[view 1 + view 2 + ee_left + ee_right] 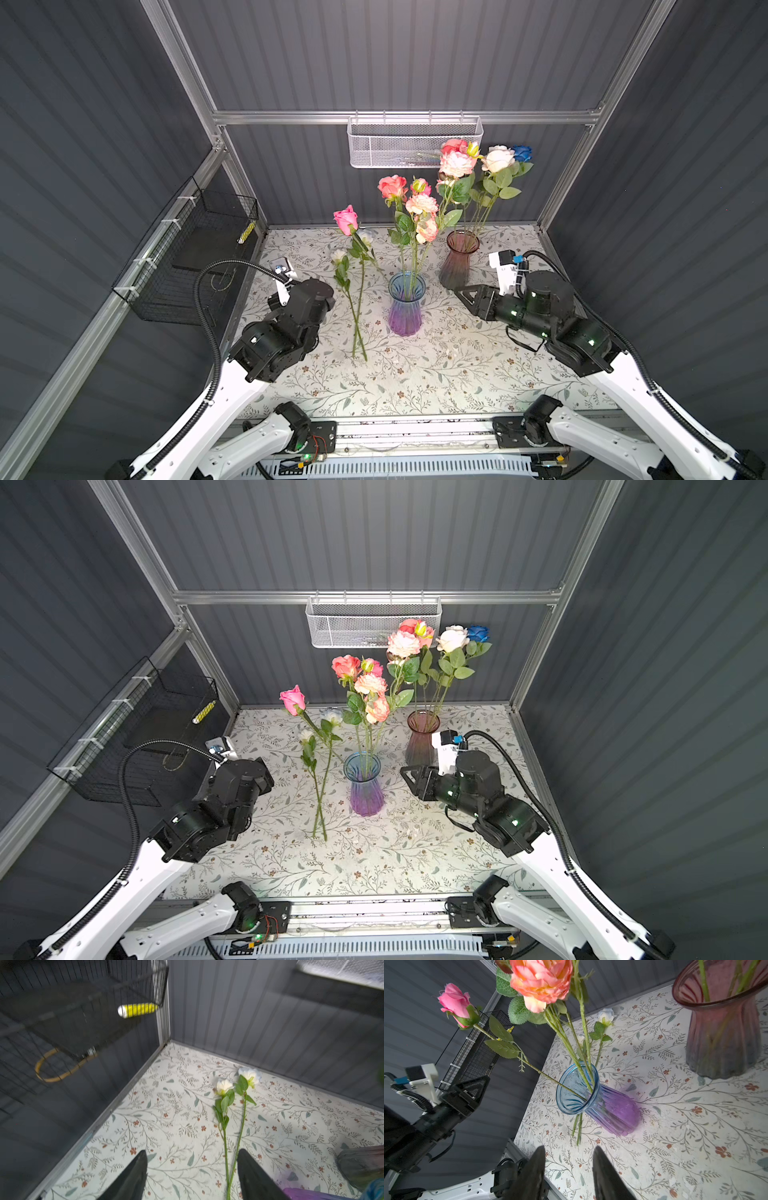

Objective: Arrange the flowers into the vase
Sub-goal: 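Move the left gripper down to the white rose lying on the table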

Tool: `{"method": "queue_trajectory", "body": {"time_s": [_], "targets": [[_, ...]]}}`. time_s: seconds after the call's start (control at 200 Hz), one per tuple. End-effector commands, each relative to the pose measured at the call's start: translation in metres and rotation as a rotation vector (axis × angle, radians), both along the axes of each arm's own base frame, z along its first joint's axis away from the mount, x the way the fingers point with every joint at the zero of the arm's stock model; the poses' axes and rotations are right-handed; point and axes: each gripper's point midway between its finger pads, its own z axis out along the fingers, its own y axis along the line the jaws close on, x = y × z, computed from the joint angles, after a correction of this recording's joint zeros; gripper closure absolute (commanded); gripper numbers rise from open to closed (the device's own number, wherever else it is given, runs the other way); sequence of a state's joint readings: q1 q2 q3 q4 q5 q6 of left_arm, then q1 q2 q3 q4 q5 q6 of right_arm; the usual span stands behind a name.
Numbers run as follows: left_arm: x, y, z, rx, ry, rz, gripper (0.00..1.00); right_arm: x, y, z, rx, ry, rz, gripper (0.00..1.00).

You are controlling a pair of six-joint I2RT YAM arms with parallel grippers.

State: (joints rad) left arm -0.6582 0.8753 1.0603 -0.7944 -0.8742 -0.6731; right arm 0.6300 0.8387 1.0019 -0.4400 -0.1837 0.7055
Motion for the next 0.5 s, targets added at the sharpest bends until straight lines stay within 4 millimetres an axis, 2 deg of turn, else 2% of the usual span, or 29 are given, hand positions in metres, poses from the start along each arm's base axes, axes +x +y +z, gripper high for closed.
{"method": "queue_trajectory", "body": {"time_s": [0.0,0.125,0.205,0.4,0.495], "targets": [[0.004,-0.007,-0.057,-0.166,0.133,-0.007,0.33,-0.003,-0.004,-0.006,0.003,0.015,-0.008,0.6],[0.019,-0.022,-0.111,-0.258,0.283,-0.063,0.34,-0.005,-0.007,-0.011,-0.005,0.018,-0.015,0.59],[0.032,-0.041,-0.137,-0.273,0.378,-0.143,0.35,-0.004,-0.007,-0.013,-0.012,0.019,-0.019,0.59],[0.057,-0.089,-0.174,-0.286,0.576,-0.323,0.38,0.004,-0.006,-0.016,-0.013,-0.001,-0.037,0.6],[0.062,-0.101,-0.194,-0.257,0.682,-0.377,0.45,0.008,-0.002,-0.018,-0.02,0.002,-0.026,0.6]]}}
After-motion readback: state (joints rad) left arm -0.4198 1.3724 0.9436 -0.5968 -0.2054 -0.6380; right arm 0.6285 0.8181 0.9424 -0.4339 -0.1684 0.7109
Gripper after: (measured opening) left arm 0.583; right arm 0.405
